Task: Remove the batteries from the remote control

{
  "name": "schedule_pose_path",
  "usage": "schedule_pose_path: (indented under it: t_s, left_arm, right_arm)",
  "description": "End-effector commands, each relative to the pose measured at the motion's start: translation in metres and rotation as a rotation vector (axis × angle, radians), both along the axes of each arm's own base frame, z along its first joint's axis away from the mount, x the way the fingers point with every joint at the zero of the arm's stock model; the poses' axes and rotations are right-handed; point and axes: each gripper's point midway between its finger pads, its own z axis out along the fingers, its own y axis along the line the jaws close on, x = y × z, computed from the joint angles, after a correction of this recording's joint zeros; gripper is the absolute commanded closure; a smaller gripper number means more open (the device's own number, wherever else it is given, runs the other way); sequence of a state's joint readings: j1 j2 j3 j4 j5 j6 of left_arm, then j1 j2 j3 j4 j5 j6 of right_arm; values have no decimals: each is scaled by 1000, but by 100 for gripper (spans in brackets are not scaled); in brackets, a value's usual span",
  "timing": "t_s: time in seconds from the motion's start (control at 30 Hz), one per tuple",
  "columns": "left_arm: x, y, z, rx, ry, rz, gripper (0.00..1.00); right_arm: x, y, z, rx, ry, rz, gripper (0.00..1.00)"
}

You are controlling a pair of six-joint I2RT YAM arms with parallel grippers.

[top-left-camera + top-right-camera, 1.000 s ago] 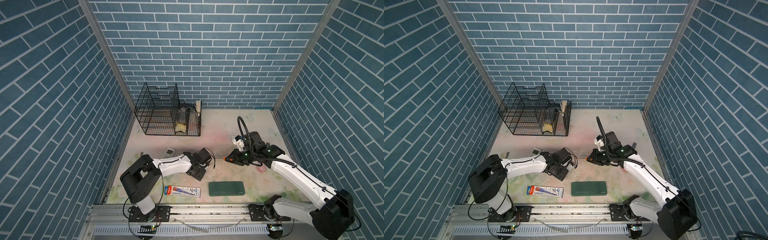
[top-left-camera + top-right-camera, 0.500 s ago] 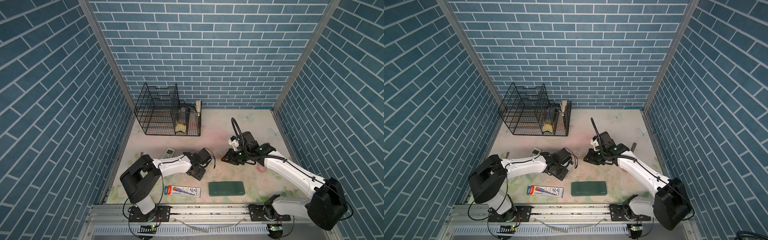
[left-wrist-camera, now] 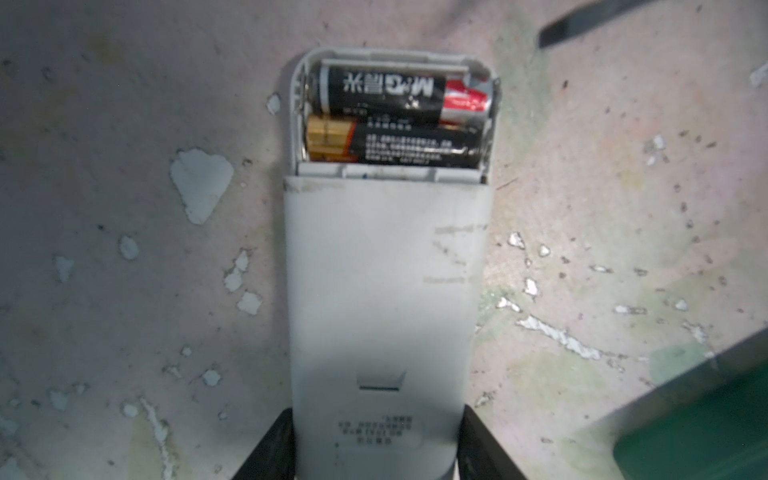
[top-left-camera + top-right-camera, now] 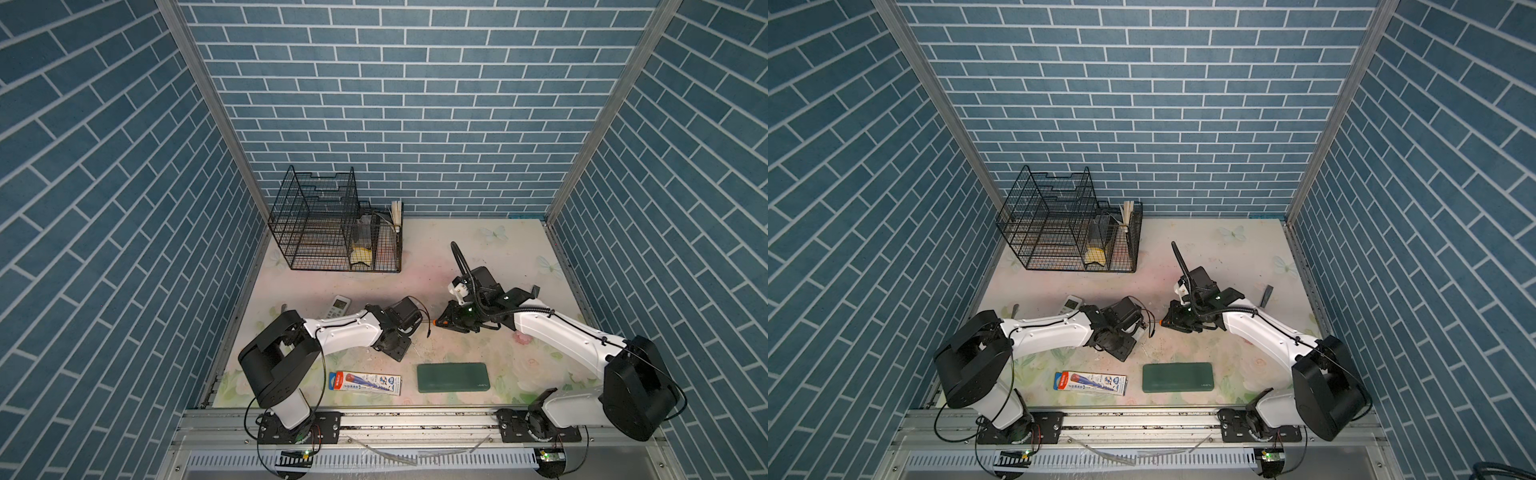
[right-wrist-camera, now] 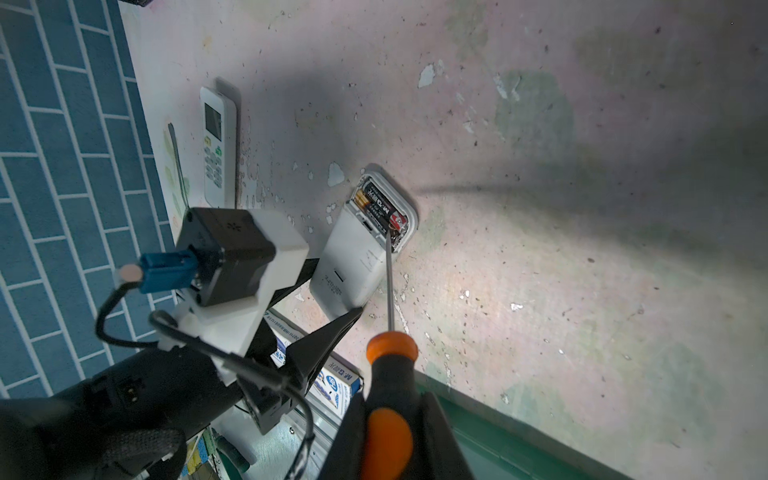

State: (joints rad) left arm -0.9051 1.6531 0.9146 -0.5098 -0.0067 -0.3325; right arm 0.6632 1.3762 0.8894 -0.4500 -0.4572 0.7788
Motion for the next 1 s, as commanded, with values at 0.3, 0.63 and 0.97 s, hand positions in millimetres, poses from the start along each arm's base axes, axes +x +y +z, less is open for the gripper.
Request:
schedule_pose_path:
  t_s: [0.3, 0.63, 0.97]
  left_arm:
    - [-3, 1, -14, 0, 12, 4, 53]
    - [-4, 1, -14, -1, 16, 1, 55]
    - [-6, 2, -15, 0, 21, -1, 56]
  right_arm:
    - [-13, -1, -19, -25, 50, -13, 100]
    - [-6, 2, -24, -14, 43, -41, 100]
    - [-6, 0, -29, -25, 46, -45, 100]
